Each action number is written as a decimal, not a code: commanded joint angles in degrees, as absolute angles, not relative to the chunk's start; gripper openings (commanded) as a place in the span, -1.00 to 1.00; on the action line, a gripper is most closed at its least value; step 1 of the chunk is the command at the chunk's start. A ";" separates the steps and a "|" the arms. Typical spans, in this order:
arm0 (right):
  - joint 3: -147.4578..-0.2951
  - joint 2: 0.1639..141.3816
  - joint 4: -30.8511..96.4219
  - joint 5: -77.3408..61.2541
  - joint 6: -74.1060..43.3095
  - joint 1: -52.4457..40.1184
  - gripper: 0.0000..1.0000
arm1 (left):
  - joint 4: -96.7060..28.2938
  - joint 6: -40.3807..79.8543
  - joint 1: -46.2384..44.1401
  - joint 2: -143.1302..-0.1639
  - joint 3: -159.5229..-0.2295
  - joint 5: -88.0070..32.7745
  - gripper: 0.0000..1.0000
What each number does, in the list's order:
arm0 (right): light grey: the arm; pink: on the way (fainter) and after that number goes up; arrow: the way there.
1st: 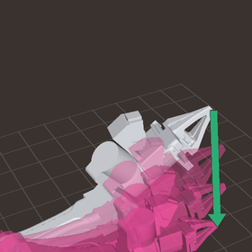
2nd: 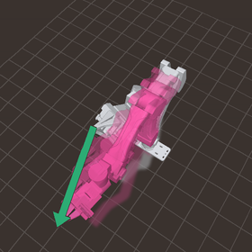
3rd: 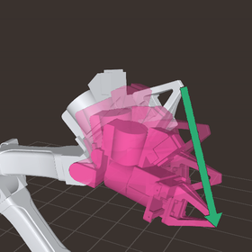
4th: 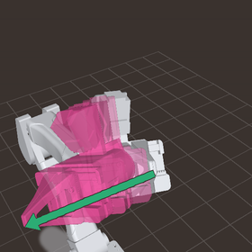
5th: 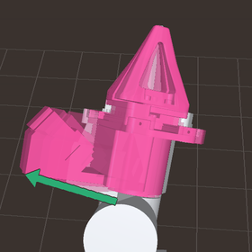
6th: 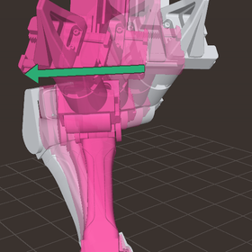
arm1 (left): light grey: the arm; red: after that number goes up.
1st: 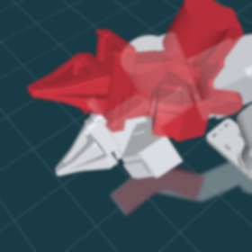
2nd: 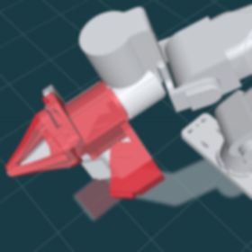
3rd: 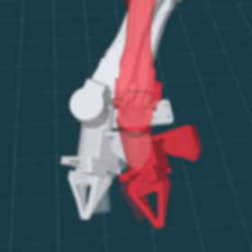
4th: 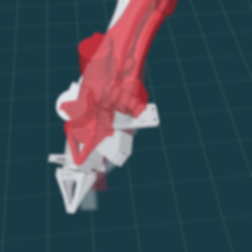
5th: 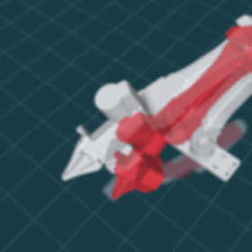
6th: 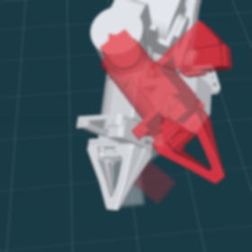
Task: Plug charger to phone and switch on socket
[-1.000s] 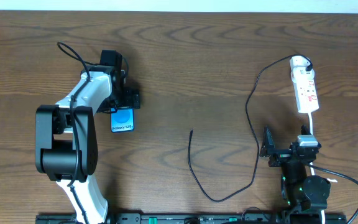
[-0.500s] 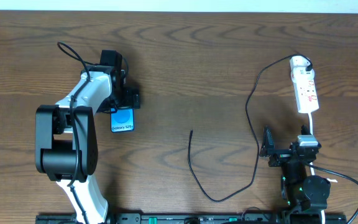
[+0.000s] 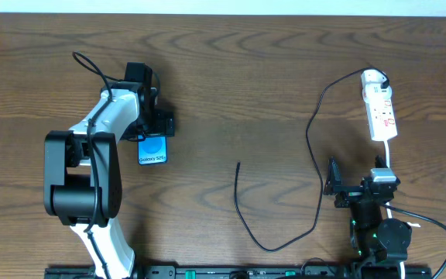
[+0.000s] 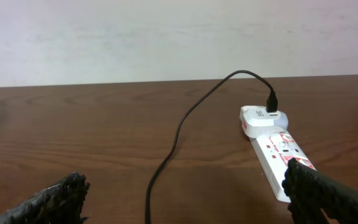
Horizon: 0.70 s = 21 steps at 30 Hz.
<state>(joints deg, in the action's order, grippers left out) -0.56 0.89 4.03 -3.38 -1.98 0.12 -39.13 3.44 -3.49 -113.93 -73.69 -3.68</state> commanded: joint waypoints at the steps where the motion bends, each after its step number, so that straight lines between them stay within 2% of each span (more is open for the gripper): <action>1: -0.32 0.71 4.10 -3.14 -2.52 -0.25 0.99 | -39.86 2.61 -3.36 -115.70 -72.53 -3.38 0.98; 21: -0.32 0.71 4.12 -3.14 -2.52 -0.25 0.99 | -40.86 2.63 -3.36 -115.70 -72.53 -3.38 0.99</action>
